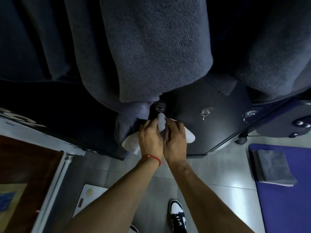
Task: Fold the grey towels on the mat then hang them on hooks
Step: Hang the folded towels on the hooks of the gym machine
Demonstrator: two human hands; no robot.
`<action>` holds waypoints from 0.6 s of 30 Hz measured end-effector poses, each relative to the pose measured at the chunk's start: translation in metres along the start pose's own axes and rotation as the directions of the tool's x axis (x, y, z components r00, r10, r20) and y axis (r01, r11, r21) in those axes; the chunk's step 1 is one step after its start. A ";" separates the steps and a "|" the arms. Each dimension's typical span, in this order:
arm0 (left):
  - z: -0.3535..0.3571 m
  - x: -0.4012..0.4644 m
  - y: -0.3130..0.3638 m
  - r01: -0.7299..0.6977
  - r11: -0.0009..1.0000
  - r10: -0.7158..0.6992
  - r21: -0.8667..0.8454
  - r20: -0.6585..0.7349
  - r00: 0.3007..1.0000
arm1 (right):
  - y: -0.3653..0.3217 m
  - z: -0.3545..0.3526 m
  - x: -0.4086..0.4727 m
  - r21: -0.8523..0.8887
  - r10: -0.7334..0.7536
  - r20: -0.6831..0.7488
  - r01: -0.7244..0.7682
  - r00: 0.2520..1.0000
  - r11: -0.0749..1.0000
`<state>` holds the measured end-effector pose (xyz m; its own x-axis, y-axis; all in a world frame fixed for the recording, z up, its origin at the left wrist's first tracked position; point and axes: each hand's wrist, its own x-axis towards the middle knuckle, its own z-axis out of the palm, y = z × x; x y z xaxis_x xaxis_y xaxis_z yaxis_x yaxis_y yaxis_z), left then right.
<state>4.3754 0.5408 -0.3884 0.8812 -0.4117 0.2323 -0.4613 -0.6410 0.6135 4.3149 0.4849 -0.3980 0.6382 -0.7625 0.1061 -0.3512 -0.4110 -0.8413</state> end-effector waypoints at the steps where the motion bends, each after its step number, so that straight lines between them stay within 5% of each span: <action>1: -0.001 -0.008 0.002 0.035 0.993 -0.030 -0.117 0.047 0.998 | 0.004 -0.003 -0.004 0.036 -0.032 0.041 0.030 0.999 0.999; 4: -0.012 -0.026 0.005 0.175 0.926 -0.103 -0.336 0.221 0.970 | 0.014 -0.013 -0.009 -0.009 -0.079 0.067 0.079 0.995 0.997; 10: -0.026 -0.020 0.006 0.406 0.808 -0.213 -0.428 0.430 0.877 | 0.015 -0.016 -0.005 0.150 0.037 0.241 -0.076 0.970 0.986; 14: -0.021 -0.011 -0.010 0.313 0.885 -0.181 -0.346 0.364 0.914 | 0.018 -0.019 -0.005 0.112 0.043 0.277 -0.077 0.960 0.991; 18: -0.014 -0.002 -0.021 0.193 0.959 -0.173 -0.208 0.114 0.978 | 0.020 -0.021 -0.003 0.167 0.058 0.345 -0.122 0.937 0.978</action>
<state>4.3853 0.5643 -0.3914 0.9299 -0.3661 0.0354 -0.2504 -0.5596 0.7900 4.2918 0.4685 -0.4045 0.8137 -0.5659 -0.1327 -0.3075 -0.2254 -0.9245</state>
